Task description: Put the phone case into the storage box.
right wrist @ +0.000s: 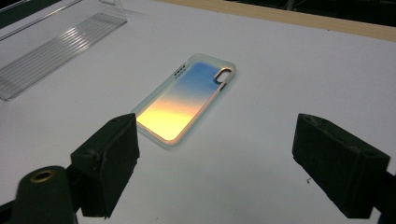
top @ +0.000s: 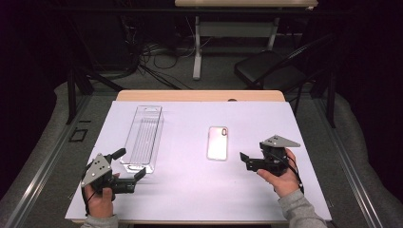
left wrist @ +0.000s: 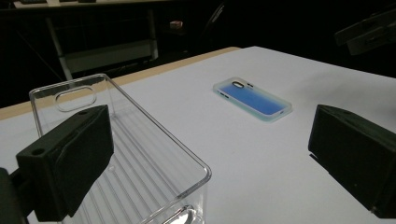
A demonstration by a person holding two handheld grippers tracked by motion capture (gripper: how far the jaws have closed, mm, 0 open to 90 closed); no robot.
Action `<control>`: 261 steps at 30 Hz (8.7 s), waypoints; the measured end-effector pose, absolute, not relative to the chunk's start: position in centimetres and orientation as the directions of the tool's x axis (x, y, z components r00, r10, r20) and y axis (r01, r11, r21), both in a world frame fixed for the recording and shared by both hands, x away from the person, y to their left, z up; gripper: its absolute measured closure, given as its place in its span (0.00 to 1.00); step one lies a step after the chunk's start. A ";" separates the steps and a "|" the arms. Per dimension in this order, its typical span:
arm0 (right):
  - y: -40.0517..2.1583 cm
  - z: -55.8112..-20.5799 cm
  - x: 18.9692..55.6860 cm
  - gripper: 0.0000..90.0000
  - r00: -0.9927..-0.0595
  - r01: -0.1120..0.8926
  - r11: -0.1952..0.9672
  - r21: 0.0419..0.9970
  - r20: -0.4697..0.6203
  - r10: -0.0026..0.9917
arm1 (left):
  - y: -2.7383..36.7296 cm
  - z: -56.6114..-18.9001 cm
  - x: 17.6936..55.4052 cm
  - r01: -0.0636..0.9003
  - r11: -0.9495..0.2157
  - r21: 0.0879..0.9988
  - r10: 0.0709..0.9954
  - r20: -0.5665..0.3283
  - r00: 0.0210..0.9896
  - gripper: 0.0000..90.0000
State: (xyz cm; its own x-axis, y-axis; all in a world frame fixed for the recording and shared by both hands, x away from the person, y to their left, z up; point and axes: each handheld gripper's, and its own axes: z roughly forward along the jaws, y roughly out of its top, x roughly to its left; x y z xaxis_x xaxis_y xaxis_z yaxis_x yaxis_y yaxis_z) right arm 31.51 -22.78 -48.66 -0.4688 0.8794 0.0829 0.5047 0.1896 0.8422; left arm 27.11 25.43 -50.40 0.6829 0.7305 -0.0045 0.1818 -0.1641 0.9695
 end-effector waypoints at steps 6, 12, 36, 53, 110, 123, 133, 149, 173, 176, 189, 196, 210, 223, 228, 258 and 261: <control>-22.2 -48.7 32.8 0.16 -0.465 0.534 0.191 0.823 0.098 0.880 | 25.4 -50.4 27.2 0.186 -0.159 0.970 0.730 -0.012 0.683 0.00; -21.4 -48.3 34.0 0.16 -0.455 0.565 0.187 0.804 0.114 0.883 | 25.4 -50.4 27.2 0.193 -0.155 0.969 0.733 -0.018 0.680 0.00; -18.7 -48.3 39.4 0.19 -0.414 0.680 0.221 0.699 0.117 0.903 | 25.4 -50.2 27.2 0.220 -0.113 0.969 0.754 -0.060 0.654 0.00; -17.8 -48.3 41.4 0.23 -0.398 0.697 0.241 0.675 0.085 0.914 | 25.0 -50.2 27.8 0.293 -0.142 0.946 0.798 -0.066 0.599 0.00; -13.8 -51.6 44.2 0.39 -0.343 0.801 0.275 0.532 0.031 0.939 | 23.8 -50.7 27.5 0.293 -0.190 0.937 0.769 -0.043 0.637 0.06; -13.6 -51.4 44.1 0.43 -0.311 0.815 0.240 0.527 0.049 0.949 | 23.9 -50.7 27.5 0.290 -0.182 0.939 0.773 -0.046 0.633 0.07; -13.4 -51.5 44.3 0.48 -0.185 0.872 0.107 0.477 0.120 0.975 | 23.9 -50.7 27.5 0.290 -0.176 0.941 0.769 -0.052 0.637 0.08; -13.6 -52.0 44.6 0.62 -0.055 0.902 -0.031 0.431 0.186 0.981 | 24.0 -50.8 27.6 0.288 -0.173 0.942 0.769 -0.054 0.637 0.09; -14.0 -53.6 44.3 0.79 0.010 0.903 -0.104 0.417 0.223 0.975 | 24.0 -50.9 27.6 0.292 -0.175 0.940 0.767 -0.056 0.639 0.11; -14.0 -53.6 44.3 0.80 0.011 0.903 -0.106 0.416 0.223 0.975 | 24.0 -50.9 27.6 0.291 -0.175 0.940 0.767 -0.055 0.639 0.11; -14.3 -53.6 44.4 0.87 0.012 0.904 -0.106 0.414 0.222 0.975 | 24.0 -50.9 27.6 0.291 -0.177 0.940 0.766 -0.054 0.640 0.12; -14.3 -53.6 44.4 0.90 0.023 0.906 -0.114 0.408 0.222 0.975 | 24.0 -50.9 27.7 0.291 -0.179 0.940 0.766 -0.053 0.641 0.12; -14.2 -53.7 44.3 0.95 0.014 0.901 -0.108 0.421 0.219 0.976 | 24.0 -50.9 27.6 0.290 -0.177 0.941 0.766 -0.053 0.640 0.12; -14.2 -53.7 44.3 0.95 0.019 0.900 -0.111 0.421 0.218 0.976 | 24.0 -51.0 27.7 0.292 -0.177 0.940 0.767 -0.055 0.640 0.12; -14.2 -53.6 44.3 0.96 0.023 0.900 -0.116 0.420 0.220 0.975 | 24.0 -51.0 27.7 0.294 -0.177 0.939 0.768 -0.055 0.638 0.12; -14.7 -53.5 44.3 0.96 0.050 0.890 -0.161 0.427 0.258 0.965 | 24.1 -51.0 27.7 0.294 -0.174 0.940 0.771 -0.056 0.635 0.13; -14.8 -53.5 44.2 0.96 0.048 0.889 -0.161 0.428 0.264 0.963 | 24.0 -51.0 27.7 0.293 -0.175 0.940 0.770 -0.055 0.636 0.13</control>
